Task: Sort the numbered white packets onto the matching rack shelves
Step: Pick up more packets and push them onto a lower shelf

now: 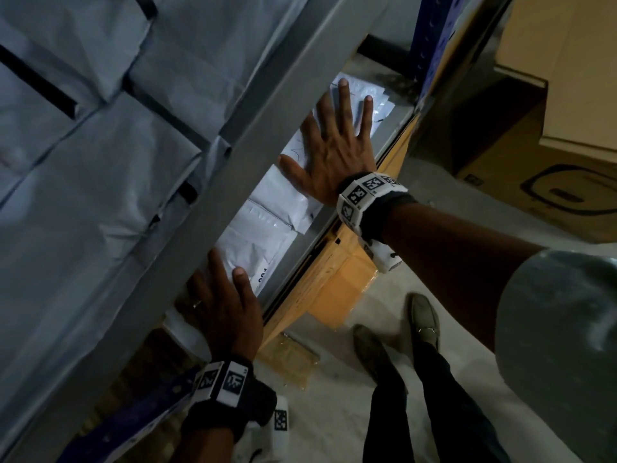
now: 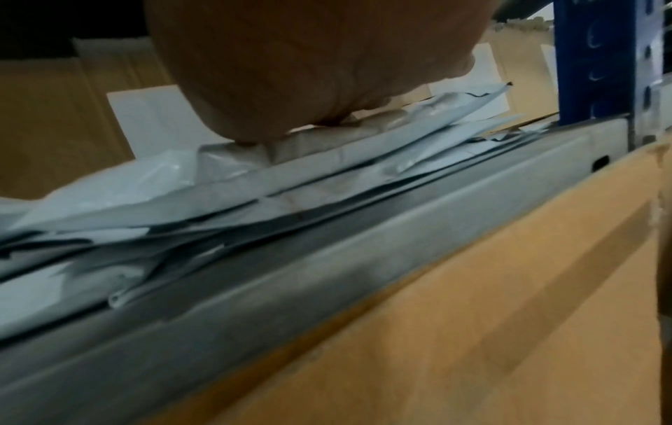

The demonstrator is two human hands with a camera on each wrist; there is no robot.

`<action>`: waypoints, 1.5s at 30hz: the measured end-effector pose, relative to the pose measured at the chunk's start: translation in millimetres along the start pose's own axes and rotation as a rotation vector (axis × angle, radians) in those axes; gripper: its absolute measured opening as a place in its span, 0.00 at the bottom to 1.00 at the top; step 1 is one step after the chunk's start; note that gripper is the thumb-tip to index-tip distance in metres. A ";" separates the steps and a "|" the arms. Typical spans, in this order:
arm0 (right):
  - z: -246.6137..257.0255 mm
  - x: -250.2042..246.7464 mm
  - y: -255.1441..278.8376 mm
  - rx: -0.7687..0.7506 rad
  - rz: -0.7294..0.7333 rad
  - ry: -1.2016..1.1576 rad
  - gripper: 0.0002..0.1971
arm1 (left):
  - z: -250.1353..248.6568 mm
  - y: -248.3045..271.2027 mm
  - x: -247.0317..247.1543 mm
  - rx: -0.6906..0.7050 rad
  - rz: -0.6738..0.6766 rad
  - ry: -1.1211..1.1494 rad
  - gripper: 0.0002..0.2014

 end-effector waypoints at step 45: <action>0.0 -65.6 44.5 0.130 0.014 -0.231 0.33 | -23.4 11.5 -73.5 -0.127 -0.089 0.089 0.25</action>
Point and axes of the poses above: each hand's wrist, its own y-axis away from the middle knuckle, its own x-axis out of the palm, z = x × y, the point moved 10 cm from there along -y, towards the middle knuckle, and after that the axes turned 15 degrees about -y, right-handed, at the moved point
